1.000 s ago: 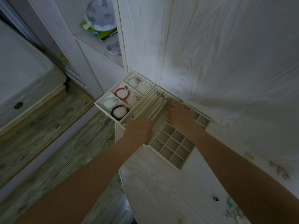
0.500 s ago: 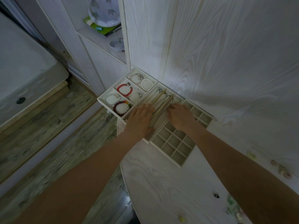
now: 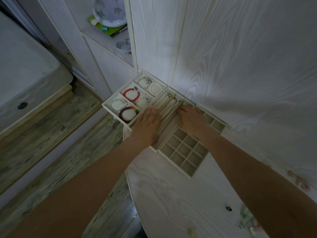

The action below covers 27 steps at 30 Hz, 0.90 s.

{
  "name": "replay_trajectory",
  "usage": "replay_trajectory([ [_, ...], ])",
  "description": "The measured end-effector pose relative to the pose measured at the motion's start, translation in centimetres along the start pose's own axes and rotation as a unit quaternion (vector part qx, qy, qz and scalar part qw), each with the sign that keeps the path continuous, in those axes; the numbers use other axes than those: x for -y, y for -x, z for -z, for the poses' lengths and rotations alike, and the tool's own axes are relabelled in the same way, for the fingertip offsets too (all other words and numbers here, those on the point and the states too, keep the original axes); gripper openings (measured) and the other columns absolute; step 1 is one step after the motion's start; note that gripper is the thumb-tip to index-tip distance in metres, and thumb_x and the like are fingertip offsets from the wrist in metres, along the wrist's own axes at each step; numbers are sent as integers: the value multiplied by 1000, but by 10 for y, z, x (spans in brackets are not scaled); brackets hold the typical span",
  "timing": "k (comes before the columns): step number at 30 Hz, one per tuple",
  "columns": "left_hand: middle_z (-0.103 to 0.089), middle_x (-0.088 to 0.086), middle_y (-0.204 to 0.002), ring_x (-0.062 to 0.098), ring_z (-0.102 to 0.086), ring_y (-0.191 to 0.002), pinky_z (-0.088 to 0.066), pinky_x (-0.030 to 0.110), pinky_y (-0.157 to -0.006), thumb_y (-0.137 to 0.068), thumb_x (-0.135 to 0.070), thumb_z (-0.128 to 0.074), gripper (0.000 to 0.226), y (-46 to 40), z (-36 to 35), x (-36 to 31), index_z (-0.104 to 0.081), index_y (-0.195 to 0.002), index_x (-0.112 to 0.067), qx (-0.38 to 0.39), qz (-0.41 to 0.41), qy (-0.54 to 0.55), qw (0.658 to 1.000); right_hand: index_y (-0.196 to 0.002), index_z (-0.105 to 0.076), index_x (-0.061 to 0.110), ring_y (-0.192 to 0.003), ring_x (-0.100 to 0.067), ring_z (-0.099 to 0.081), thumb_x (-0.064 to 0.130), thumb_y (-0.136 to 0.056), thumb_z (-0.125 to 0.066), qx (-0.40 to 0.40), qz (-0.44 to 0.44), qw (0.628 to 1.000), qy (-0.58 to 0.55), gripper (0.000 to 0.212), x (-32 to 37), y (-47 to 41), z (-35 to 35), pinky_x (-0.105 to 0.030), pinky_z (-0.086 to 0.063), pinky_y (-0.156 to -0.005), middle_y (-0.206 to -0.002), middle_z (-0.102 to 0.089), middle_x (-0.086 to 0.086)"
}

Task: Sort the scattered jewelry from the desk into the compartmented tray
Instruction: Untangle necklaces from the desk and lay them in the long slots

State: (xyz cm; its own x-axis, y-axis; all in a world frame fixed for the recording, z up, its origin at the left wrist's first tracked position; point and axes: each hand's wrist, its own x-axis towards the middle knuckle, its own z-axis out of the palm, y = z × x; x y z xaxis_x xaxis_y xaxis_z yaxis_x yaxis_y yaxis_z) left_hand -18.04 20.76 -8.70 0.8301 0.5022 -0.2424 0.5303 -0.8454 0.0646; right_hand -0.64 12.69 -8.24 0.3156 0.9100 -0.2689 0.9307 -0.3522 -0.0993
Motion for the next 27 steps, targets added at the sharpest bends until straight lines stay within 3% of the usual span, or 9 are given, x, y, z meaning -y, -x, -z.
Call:
replay_trajectory([
  [5, 8, 9, -158, 28, 14, -144, 3, 42, -119, -88, -32, -60, 86, -2, 0, -2, -4, -150, -15, 15, 9, -5, 1000, -139, -41, 13, -141, -21, -22, 29, -102, -25, 26, 2, 1000, 6, 44, 2, -4, 0, -42, -13, -115, -149, -34, -4],
  [18, 5, 9, -158, 28, 11, -145, 3, 42, -118, -91, -16, -52, 75, -2, -3, -6, -6, -150, -15, 14, 22, -14, 1000, -135, -44, 5, -137, -25, -29, 22, -100, -34, -15, -6, 1000, 1, 41, -2, -4, -4, -41, -14, -113, -145, -37, -12],
  [21, 4, 8, -158, 28, 9, -145, 1, 43, -117, -88, -10, -54, 81, 2, -1, -6, -4, -151, -19, -5, -28, -16, 999, -135, -44, 5, -138, -27, -27, 22, -100, -34, -2, -3, 1000, 8, 41, -4, -2, -4, -43, -13, -115, -146, -35, -13],
  [22, 1, 9, -158, 29, 4, -146, -2, 44, -116, -84, -7, -55, 83, 3, -1, -7, -9, -151, -21, -31, -57, -29, 998, -136, -43, 5, -138, -27, -26, 23, -100, -34, 0, -3, 1000, 11, 42, -4, -2, -3, -44, -12, -115, -147, -34, -12],
  [24, -24, 13, -154, 35, -23, -141, -18, 49, -112, -71, -7, -62, 77, 4, -2, -9, -39, -143, -21, -100, -105, -68, 987, -138, -41, 7, -139, -26, -25, 24, -100, -34, 4, -5, 1000, 11, 42, -3, -3, -1, -45, -10, -116, -148, -34, -11],
  [25, -37, 15, -147, 36, -35, -135, -26, 52, -107, -66, -9, -66, 66, 4, -4, -9, -56, -130, -21, -127, -120, -89, 980, -138, -41, 7, -140, -26, -25, 24, -100, -34, 4, -5, 1000, 10, 43, -3, -3, 0, -45, -8, -116, -148, -33, -11],
  [27, -48, 13, -140, 36, -46, -128, -33, 54, -102, -65, -11, -74, 38, 5, -2, -9, -72, -101, -22, -142, -136, -136, 971, -140, -39, 6, -141, -25, -23, 22, -100, -34, 2, -2, 1000, 8, 43, -4, -3, 0, -45, -6, -116, -150, -31, -10],
])
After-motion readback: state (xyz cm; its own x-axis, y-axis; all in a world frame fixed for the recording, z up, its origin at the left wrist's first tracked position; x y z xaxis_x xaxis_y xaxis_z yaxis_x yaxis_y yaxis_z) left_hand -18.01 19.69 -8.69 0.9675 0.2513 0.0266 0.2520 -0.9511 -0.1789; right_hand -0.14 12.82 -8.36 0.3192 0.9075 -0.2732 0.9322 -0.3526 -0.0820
